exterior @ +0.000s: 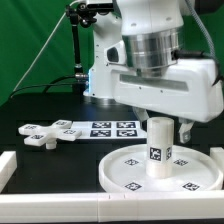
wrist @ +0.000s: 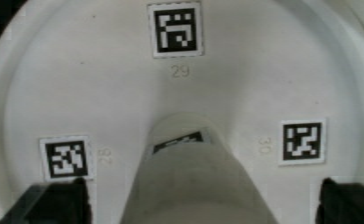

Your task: Assemble round table

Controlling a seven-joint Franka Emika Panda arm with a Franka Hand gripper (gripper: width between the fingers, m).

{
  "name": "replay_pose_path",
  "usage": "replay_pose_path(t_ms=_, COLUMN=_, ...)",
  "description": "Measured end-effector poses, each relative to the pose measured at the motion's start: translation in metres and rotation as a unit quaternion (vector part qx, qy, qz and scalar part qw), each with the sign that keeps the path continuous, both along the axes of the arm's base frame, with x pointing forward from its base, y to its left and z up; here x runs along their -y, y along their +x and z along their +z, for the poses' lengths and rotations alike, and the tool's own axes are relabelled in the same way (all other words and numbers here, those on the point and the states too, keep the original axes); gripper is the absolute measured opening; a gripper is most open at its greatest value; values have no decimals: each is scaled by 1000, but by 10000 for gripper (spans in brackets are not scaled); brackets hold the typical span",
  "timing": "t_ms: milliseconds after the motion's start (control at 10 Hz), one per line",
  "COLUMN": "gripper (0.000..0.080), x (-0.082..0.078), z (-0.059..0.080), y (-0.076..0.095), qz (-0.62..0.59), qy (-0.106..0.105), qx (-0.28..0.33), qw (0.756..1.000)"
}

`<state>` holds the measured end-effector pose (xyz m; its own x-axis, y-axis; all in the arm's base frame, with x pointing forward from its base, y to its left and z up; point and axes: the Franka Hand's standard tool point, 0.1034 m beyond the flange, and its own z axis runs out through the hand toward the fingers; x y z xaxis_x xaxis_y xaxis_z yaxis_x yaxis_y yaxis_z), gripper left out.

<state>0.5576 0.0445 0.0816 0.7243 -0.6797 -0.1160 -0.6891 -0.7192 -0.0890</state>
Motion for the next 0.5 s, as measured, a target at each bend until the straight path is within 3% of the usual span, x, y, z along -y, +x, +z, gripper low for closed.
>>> replay_pose_path(t_ms=200, gripper=649, x=8, z=8, y=-11, qz=34, qy=7, qx=6, qw=999)
replay_pose_path(t_ms=500, gripper=649, x=7, z=7, y=-12, qz=34, qy=7, qx=5, qw=999)
